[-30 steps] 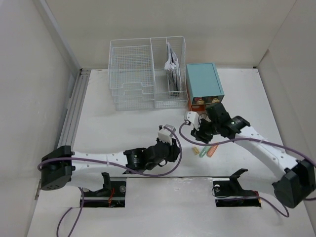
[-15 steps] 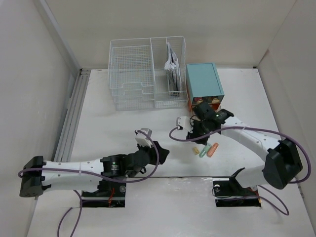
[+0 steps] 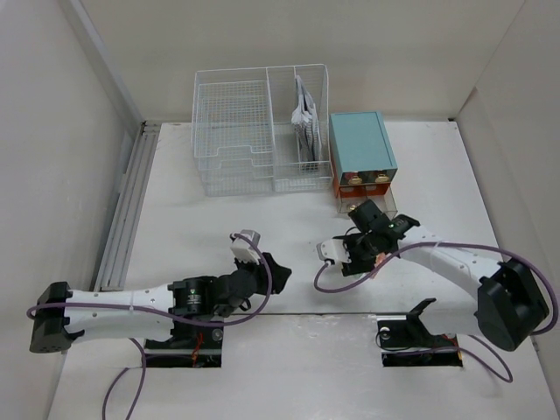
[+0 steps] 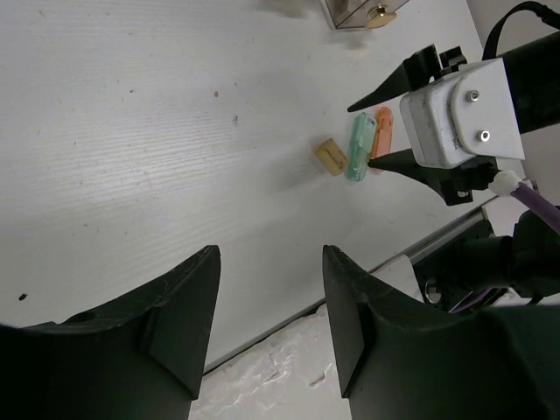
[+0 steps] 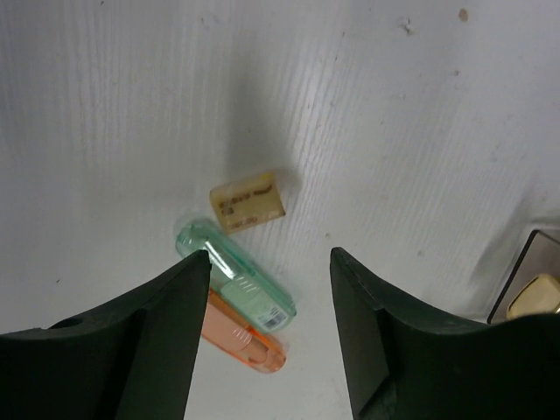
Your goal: Organize the desk
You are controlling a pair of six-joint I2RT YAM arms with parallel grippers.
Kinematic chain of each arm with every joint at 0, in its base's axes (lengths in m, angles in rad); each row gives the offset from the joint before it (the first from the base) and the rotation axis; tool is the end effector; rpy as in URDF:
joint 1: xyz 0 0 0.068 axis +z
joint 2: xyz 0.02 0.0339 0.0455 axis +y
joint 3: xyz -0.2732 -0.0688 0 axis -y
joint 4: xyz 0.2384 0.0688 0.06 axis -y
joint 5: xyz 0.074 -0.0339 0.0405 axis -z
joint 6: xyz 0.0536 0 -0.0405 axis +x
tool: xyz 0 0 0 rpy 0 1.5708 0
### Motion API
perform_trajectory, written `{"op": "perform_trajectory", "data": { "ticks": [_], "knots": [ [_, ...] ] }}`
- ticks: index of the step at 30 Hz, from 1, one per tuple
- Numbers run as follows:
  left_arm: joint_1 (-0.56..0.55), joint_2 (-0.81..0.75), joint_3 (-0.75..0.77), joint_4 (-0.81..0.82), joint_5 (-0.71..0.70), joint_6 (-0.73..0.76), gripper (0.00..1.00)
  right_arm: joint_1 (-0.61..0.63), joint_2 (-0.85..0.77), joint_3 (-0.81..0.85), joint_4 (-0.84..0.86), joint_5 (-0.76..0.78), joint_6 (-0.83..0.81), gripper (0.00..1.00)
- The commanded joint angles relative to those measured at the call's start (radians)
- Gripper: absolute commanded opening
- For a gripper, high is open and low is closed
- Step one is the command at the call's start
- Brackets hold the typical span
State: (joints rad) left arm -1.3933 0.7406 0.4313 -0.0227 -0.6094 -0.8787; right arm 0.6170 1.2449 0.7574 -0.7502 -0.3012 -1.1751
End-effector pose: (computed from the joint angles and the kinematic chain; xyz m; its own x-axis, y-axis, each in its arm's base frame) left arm 0.0611 -0.1671 0.2440 -0.5846 -0.3168 -0.7469 0.4098 0.6793 -0.6088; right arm 0.1639 0.1357 0.1954 0.2857 -0.8777 -0.3847 -0.9547 -0.2259 -0.1936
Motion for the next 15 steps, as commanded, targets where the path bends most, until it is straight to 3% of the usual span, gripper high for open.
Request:
{"op": "perform_trajectory", "data": {
  "ticks": [1,6,15],
  "knots": [
    [-0.004,-0.007,-0.032,0.016,0.006,-0.013,0.47,0.007,0.037,0.014,0.103,-0.078,-0.057,0.62],
    [-0.013,-0.017,-0.052,0.027,0.016,-0.022,0.47,0.007,0.134,0.057,0.103,-0.099,-0.057,0.62],
    [-0.013,-0.070,-0.083,0.027,0.016,-0.022,0.47,0.007,0.145,0.037,0.092,-0.099,-0.057,0.62]
  ]
}}
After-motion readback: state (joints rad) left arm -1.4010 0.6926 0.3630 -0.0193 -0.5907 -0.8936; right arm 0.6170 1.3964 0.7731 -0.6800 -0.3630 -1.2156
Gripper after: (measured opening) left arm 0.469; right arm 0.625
